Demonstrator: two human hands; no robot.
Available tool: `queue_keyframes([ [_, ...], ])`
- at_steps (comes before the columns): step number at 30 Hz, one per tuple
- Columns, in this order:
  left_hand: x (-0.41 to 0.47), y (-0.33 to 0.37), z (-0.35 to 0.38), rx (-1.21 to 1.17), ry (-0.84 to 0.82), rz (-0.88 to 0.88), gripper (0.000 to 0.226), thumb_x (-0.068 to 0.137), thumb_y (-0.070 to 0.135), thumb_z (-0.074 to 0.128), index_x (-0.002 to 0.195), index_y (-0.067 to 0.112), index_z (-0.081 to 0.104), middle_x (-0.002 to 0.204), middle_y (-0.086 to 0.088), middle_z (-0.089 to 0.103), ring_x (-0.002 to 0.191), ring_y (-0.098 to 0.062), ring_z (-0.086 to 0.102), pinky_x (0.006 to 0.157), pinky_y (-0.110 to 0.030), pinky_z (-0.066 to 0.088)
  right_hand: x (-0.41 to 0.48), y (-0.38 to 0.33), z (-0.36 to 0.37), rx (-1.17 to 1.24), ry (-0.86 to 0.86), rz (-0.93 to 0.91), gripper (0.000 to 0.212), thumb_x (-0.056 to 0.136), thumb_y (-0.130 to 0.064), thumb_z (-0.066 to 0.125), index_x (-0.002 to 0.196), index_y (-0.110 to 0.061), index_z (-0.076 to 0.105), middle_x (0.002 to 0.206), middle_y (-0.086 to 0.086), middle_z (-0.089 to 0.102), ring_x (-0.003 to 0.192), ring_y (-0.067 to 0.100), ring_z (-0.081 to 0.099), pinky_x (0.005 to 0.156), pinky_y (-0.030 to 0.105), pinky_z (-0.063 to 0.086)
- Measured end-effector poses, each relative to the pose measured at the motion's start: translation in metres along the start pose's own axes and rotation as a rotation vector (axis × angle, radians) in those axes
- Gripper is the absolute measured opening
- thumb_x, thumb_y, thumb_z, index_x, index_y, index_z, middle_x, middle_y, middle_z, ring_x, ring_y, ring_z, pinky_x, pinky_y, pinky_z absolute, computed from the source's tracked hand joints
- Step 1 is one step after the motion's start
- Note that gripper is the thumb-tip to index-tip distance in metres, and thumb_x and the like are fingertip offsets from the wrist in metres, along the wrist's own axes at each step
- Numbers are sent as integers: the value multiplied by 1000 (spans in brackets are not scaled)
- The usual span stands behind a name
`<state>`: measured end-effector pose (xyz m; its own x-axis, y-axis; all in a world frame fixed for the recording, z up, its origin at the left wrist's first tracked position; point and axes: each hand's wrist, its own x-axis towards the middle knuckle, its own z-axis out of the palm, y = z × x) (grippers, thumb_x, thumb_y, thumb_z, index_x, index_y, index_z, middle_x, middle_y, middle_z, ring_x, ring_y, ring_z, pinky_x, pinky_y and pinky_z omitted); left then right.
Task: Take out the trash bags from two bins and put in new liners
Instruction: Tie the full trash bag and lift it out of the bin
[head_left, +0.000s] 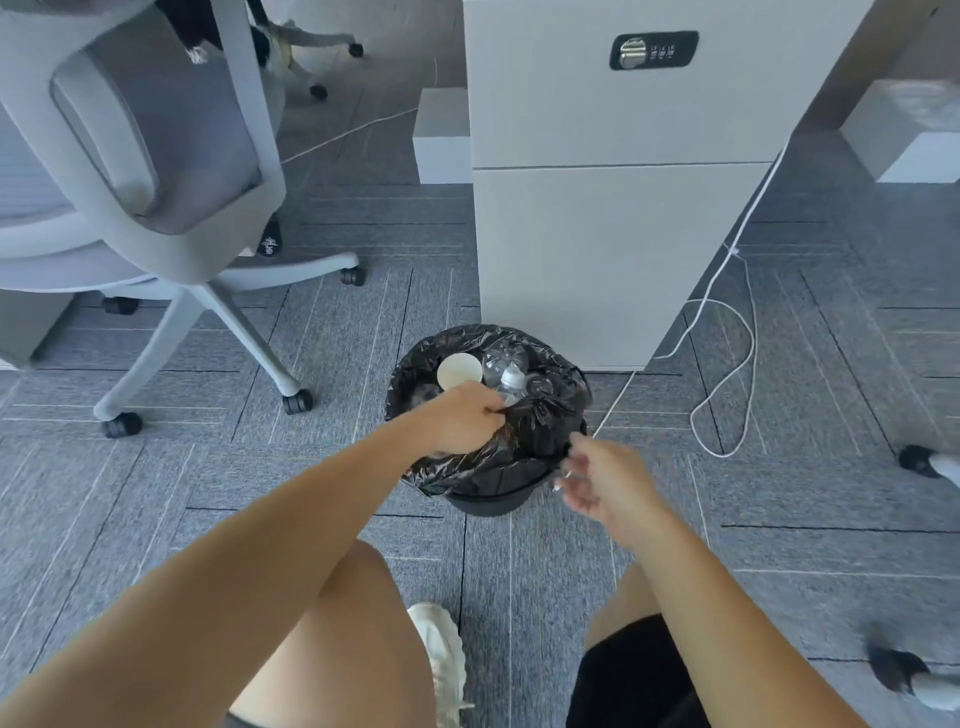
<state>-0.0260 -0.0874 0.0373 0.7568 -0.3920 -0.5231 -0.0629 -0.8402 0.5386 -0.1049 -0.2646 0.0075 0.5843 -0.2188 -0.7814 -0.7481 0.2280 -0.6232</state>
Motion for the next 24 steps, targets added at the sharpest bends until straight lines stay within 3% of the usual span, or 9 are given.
queue_keyframes([
  [2, -2, 3, 0, -31, -49, -7, 23, 100, 15, 47, 83, 4, 58, 67, -1, 48, 58, -14, 45, 56, -26, 36, -1, 6, 11, 35, -134, 128, 28, 94, -30, 65, 107, -5, 59, 101, 16, 68, 76, 28, 67, 65, 34, 55],
  [5, -3, 6, 2, -48, -129, -11, 22, 99, 16, 48, 100, 2, 65, 77, -5, 55, 71, -20, 52, 71, -32, 45, 4, 7, 22, 264, -173, 177, 25, 94, -20, 64, 109, 0, 60, 101, 20, 69, 81, 30, 69, 70, 36, 56],
  [8, -3, 9, 0, -57, -138, -15, 19, 96, 16, 52, 107, 9, 65, 82, -8, 59, 71, -21, 53, 65, -32, 44, 8, 9, 25, 415, -144, 173, 10, 94, -8, 61, 101, -1, 60, 82, 12, 63, 68, 19, 58, 65, 30, 53],
  [11, -2, 7, -3, -11, -118, -26, 20, 94, 16, 52, 110, 9, 61, 79, -4, 58, 59, -18, 49, 53, -25, 36, 6, 10, 23, 501, -150, 137, 4, 92, -9, 62, 90, -7, 59, 77, 7, 59, 69, 17, 54, 68, 29, 49],
  [14, 0, 0, -6, 152, -74, -26, 18, 96, 25, 51, 107, 14, 59, 103, -5, 62, 82, -20, 60, 68, -29, 44, 4, 6, 17, 658, -218, 159, 10, 92, -18, 62, 91, -9, 58, 82, 6, 63, 76, 20, 57, 68, 32, 47],
  [17, 10, -23, -10, 155, 67, -100, 33, 96, 44, 51, 120, 24, 61, 118, -4, 60, 103, -24, 60, 88, -34, 49, 9, 0, 14, 542, -144, 89, 10, 95, -20, 61, 90, -13, 58, 78, 5, 59, 69, 18, 56, 64, 32, 48],
  [19, 17, -43, -14, 145, 192, -159, 38, 94, 47, 51, 125, 25, 57, 121, -5, 62, 96, -21, 65, 82, -35, 56, 11, -11, 15, 398, -67, -44, 14, 97, -19, 59, 84, -20, 57, 71, 3, 55, 61, 16, 55, 65, 33, 49],
  [21, 21, -62, -19, 104, 279, -234, 42, 94, 43, 54, 130, 21, 52, 124, -10, 58, 92, -21, 64, 77, -35, 57, 11, -26, 16, 273, -20, -184, 17, 98, -17, 58, 83, -25, 56, 75, 2, 58, 66, 15, 58, 71, 34, 50],
  [24, 24, -83, -22, 78, 309, -350, 53, 95, 38, 55, 141, 15, 42, 134, -15, 46, 106, -29, 57, 83, -39, 53, 16, -52, 19, 166, -13, -312, 14, 96, -17, 60, 82, -20, 58, 87, 1, 61, 83, 16, 62, 82, 36, 52],
])
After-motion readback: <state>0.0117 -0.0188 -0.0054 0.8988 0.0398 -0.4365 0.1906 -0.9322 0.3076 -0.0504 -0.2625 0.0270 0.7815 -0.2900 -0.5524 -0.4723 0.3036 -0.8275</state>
